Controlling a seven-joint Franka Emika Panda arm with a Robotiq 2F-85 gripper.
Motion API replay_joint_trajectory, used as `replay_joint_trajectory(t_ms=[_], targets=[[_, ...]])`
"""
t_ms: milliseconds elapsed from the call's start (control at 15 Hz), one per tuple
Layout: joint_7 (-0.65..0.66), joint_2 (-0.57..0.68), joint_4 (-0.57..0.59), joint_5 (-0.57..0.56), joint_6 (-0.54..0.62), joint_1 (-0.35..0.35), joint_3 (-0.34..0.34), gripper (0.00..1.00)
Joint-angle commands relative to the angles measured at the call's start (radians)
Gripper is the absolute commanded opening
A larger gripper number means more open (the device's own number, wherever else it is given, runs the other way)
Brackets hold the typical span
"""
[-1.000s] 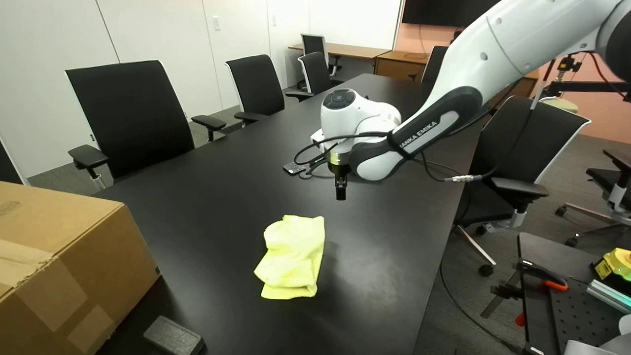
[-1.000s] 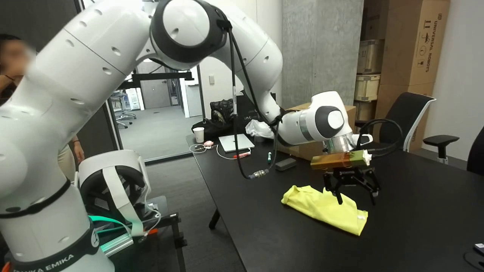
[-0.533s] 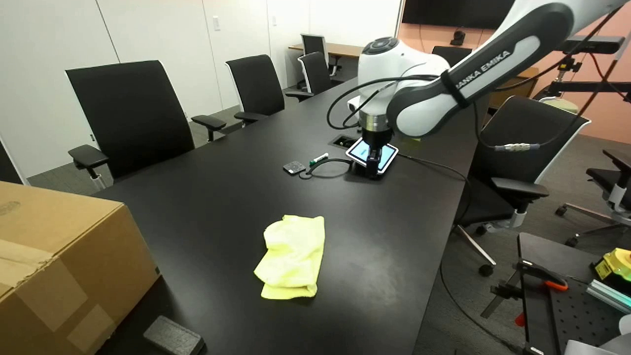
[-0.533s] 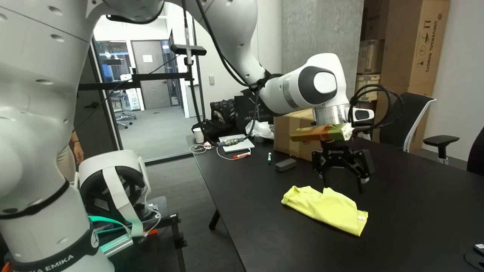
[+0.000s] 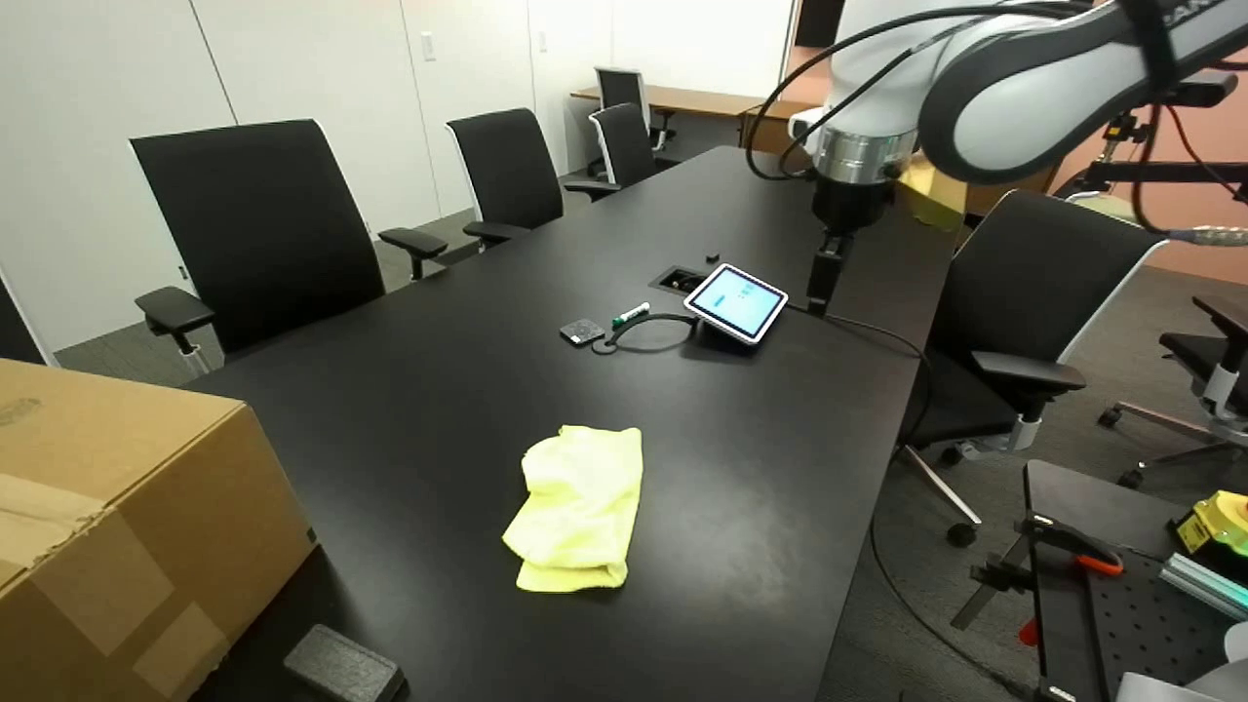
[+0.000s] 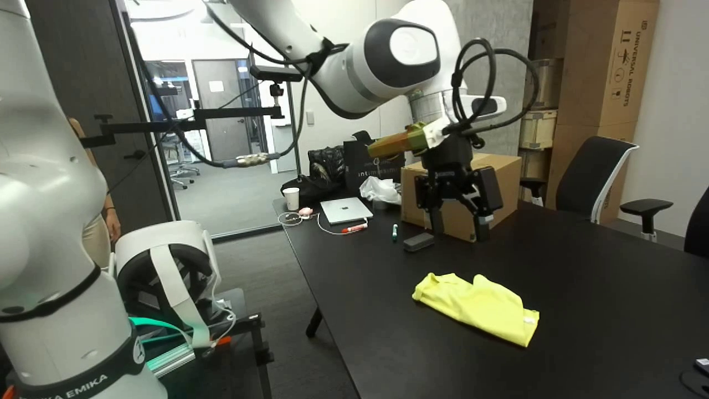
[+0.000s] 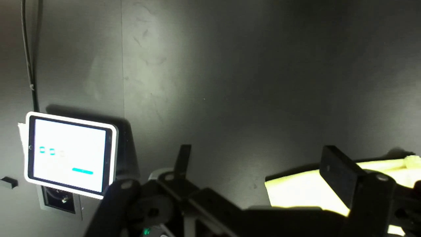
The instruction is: Fold the cloth
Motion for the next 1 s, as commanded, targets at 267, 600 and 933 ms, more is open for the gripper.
replay_joint_trajectory(t_ms=[267,600,933], targets=[[-0.029,-0.353,-0.22,0.075,-0.036,-0.056,0.037,1.0],[-0.018,-0.371,-0.227,0.071,-0.03,-0.08,0.045,1.0],[-0.017,-0.366,-0.234,0.069,-0.032,-0.086,0.052,1.0]])
